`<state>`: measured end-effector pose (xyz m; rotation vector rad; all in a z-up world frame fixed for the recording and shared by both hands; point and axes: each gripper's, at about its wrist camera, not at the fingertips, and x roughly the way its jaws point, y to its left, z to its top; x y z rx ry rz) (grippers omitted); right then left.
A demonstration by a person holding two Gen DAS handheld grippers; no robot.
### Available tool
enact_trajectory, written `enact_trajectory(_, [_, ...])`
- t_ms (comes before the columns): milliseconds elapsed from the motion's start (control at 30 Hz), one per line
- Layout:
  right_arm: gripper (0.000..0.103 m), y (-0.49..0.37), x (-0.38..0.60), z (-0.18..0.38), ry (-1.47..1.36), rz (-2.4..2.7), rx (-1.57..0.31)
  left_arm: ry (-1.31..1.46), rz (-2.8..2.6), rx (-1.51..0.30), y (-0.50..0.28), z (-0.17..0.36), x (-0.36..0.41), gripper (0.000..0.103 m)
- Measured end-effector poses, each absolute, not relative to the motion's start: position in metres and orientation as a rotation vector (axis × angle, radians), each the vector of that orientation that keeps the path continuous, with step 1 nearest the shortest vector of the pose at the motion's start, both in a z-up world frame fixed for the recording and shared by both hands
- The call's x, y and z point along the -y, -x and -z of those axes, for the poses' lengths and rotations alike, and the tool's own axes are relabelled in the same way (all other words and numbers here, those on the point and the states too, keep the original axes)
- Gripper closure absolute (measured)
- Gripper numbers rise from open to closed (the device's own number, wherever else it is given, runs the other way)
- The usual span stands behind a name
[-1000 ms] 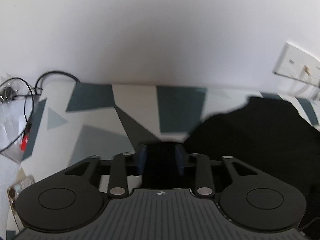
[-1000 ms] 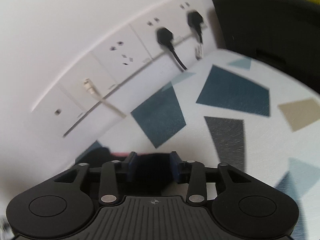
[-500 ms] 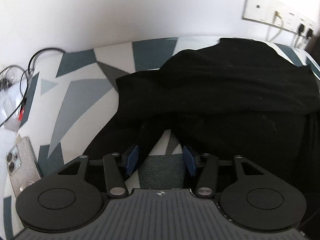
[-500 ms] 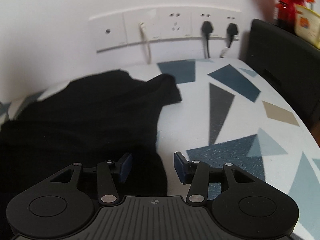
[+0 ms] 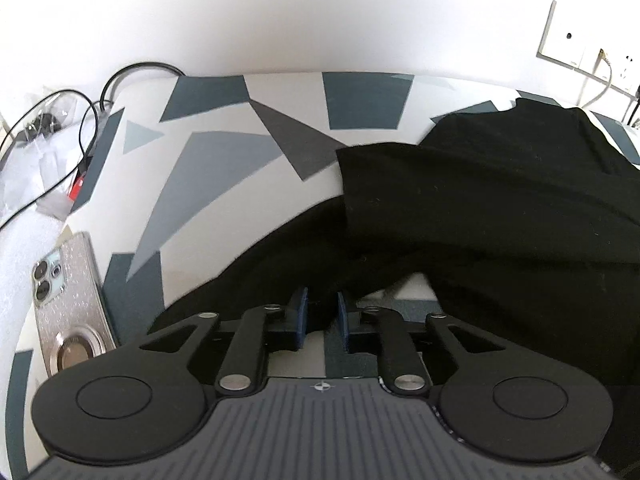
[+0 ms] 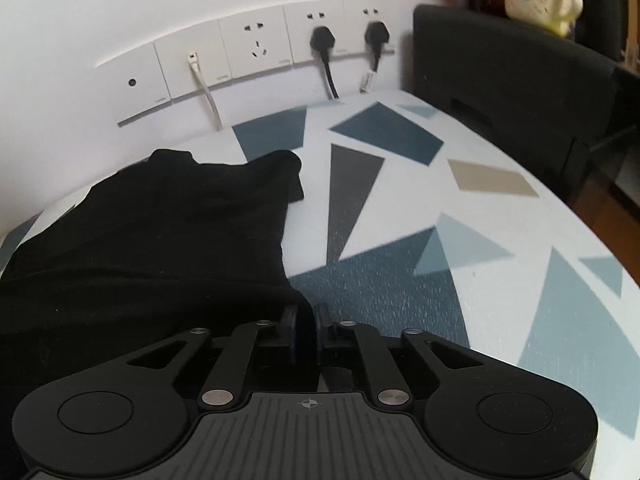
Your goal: Fold clothes
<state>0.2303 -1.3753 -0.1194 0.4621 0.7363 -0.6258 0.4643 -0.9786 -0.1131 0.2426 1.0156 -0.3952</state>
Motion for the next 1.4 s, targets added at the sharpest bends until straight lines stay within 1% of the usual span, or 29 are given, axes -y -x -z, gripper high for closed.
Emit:
enact_trajectory(33, [0.075, -0.231, 1.373, 0.117, -0.47, 0.626, -0.745, -0.236, 0.402, -1.026, -0.462, 0.112, 0.978, 0.077])
enact_trajectory(67, [0.07, -0.231, 1.368, 0.114, -0.47, 0.623, -0.748, -0.222, 0.415, -1.035, -0.458, 0.11, 0.977, 0.064])
enact_trajectory(100, [0.067, -0.231, 1.364, 0.111, -0.462, 0.615, -0.744, -0.209, 0.432, -1.042, -0.455, 0.107, 0.975, 0.051])
enact_trajectory(133, [0.062, -0.229, 1.358, 0.107, -0.445, 0.606, -0.738, -0.205, 0.442, -1.041, -0.449, 0.104, 0.973, 0.047])
enact_trajectory(167, [0.052, -0.228, 1.352, 0.102, -0.426, 0.6, -0.73, -0.217, 0.445, -1.031, -0.443, 0.102, 0.971, 0.044])
enact_trajectory(233, [0.043, -0.229, 1.34, 0.094, -0.394, 0.588, -0.716, -0.266, 0.434, -1.009, -0.432, 0.098, 0.966, 0.041])
enact_trajectory(300, [0.041, -0.234, 1.329, 0.087, -0.385, 0.545, -0.709, -0.318, 0.421, -0.988, -0.421, 0.095, 0.96, 0.038])
enact_trajectory(333, [0.037, -0.238, 1.324, 0.085, -0.388, 0.517, -0.708, -0.338, 0.411, -0.981, -0.417, 0.094, 0.957, 0.037])
enact_trajectory(367, [0.033, -0.243, 1.318, 0.083, -0.39, 0.487, -0.709, -0.341, 0.395, -0.985, -0.415, 0.095, 0.95, 0.033])
enact_trajectory(400, [0.032, -0.248, 1.312, 0.083, -0.393, 0.454, -0.712, -0.344, 0.378, -0.988, -0.413, 0.096, 0.944, 0.031])
enact_trajectory(467, [0.027, -0.259, 1.302, 0.083, -0.389, 0.41, -0.722, -0.35, 0.345, -0.996, -0.41, 0.099, 0.932, 0.031])
enact_trajectory(567, [0.026, -0.279, 1.286, 0.087, -0.386, 0.37, -0.742, -0.331, 0.299, -1.02, -0.411, 0.107, 0.916, 0.031])
enact_trajectory(667, [0.026, -0.305, 1.269, 0.088, -0.357, 0.317, -0.755, -0.291, 0.291, -1.031, -0.413, 0.111, 0.906, 0.029])
enact_trajectory(700, [0.026, -0.315, 1.262, 0.087, -0.33, 0.292, -0.759, -0.292, 0.304, -1.033, -0.412, 0.11, 0.906, 0.034])
enact_trajectory(733, [0.026, -0.324, 1.256, 0.087, -0.311, 0.27, -0.763, -0.292, 0.317, -1.034, -0.411, 0.108, 0.907, 0.041])
enact_trajectory(767, [0.026, -0.333, 1.251, 0.085, -0.312, 0.25, -0.766, -0.293, 0.33, -1.036, -0.409, 0.107, 0.907, 0.065])
enact_trajectory(800, [0.026, -0.342, 1.246, 0.083, -0.323, 0.23, -0.767, -0.294, 0.343, -1.037, -0.408, 0.105, 0.907, 0.083])
enact_trajectory(833, [0.026, -0.35, 1.241, 0.082, -0.334, 0.209, -0.768, -0.295, 0.356, -1.038, -0.407, 0.104, 0.907, 0.086])
enact_trajectory(933, [0.025, -0.375, 1.227, 0.078, -0.35, 0.164, -0.771, -0.243, 0.351, -1.0, -0.402, 0.095, 0.895, 0.089])
enact_trajectory(1133, [0.026, -0.431, 1.215, 0.069, -0.371, 0.119, -0.757, -0.028, 0.162, -0.896, -0.41, 0.067, 0.831, 0.09])
enact_trajectory(1200, [0.036, -0.457, 1.213, 0.07, -0.367, 0.106, -0.77, 0.024, 0.115, -0.866, -0.414, 0.059, 0.813, 0.09])
enact_trajectory(1233, [0.047, -0.47, 1.212, 0.071, -0.362, 0.1, -0.78, 0.001, 0.119, -0.857, -0.414, 0.059, 0.813, 0.09])
enact_trajectory(1267, [0.051, -0.484, 1.21, 0.075, -0.349, 0.099, -0.801, -0.017, 0.125, -0.849, -0.415, 0.058, 0.813, 0.09])
enact_trajectory(1400, [0.05, -0.52, 1.197, 0.086, -0.294, 0.104, -0.864, 0.001, 0.164, -0.83, -0.412, 0.053, 0.809, 0.09])
